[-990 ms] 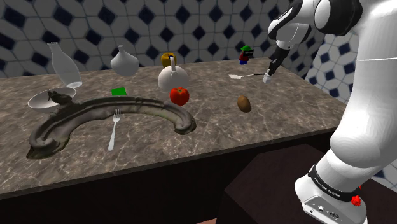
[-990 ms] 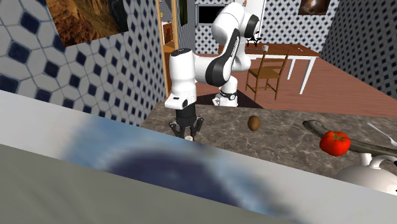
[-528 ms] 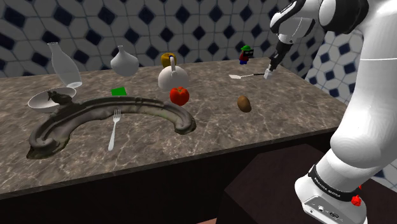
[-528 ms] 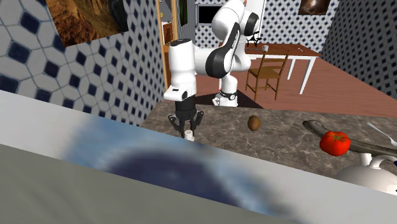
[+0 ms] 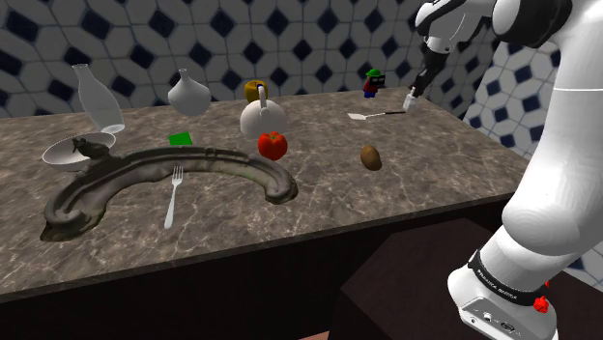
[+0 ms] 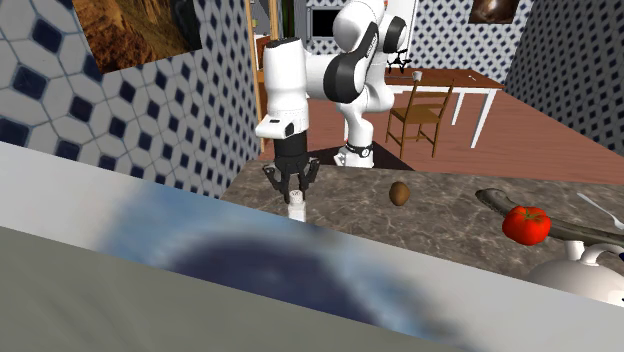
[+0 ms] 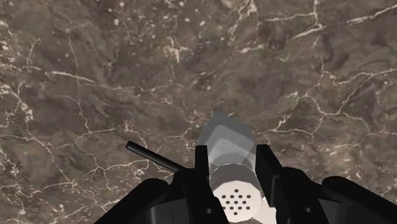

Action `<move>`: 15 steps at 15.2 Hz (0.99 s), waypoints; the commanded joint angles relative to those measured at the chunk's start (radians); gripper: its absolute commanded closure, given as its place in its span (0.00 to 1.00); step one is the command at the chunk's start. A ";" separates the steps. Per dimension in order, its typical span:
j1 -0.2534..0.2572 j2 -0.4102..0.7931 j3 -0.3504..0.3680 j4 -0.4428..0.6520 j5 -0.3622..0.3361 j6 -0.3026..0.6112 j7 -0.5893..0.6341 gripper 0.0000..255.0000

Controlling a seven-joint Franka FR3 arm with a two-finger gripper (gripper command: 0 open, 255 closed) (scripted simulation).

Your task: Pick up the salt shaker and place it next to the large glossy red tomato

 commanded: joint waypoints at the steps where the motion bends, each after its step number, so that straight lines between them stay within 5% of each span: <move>1: -0.001 -0.005 -0.003 0.021 -0.006 -0.025 0.006 1.00; 15: -0.008 -0.031 -0.016 0.175 -0.035 -0.198 0.041 1.00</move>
